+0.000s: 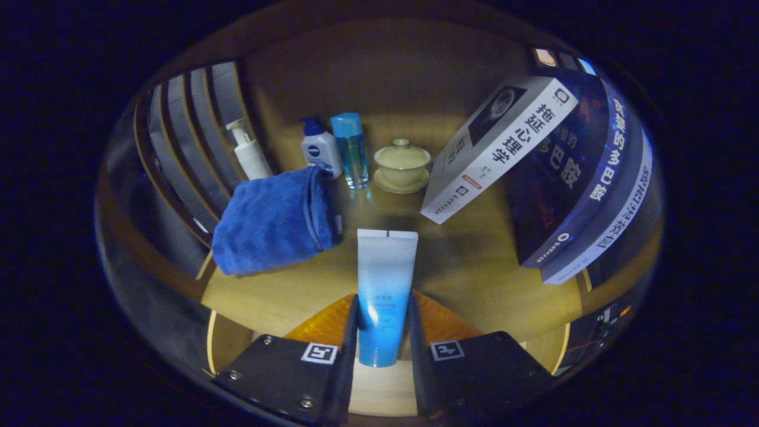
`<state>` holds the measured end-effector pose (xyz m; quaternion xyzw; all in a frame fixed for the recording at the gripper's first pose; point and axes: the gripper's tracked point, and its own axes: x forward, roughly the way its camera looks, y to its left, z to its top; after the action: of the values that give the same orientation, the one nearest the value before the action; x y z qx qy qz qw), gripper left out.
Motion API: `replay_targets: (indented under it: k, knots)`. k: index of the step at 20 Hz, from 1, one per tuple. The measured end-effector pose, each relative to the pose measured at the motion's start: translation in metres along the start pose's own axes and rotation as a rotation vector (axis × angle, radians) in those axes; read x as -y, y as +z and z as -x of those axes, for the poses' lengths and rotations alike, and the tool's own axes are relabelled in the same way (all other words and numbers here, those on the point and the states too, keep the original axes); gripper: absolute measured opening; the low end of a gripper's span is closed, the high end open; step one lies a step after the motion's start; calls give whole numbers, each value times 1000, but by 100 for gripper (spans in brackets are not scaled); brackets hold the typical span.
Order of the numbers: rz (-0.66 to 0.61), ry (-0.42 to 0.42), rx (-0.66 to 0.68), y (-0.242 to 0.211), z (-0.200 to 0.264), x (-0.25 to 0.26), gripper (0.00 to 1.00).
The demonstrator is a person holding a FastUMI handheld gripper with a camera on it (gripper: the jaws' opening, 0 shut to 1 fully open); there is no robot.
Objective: Pull open the drawer, take out the items inside it, and place them on the countertop above the cabinet.
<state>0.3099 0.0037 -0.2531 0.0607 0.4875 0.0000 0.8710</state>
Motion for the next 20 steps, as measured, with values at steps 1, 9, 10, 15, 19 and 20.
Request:
replay_targets:
  k: [1, 9, 10, 15, 19, 20]
  knots:
    - [0, -12, -9, -1, -6, 2, 42]
    - [-23, -70, 24, -1, -31, 5, 43]
    - [-20, -73, 36, 1, -30, 4, 42]
    - [-1, -78, 94, 1, -29, 5, 46]
    - [21, -116, 165, 2, -28, 14, 59]
    - [29, -116, 181, 2, -28, 14, 67]
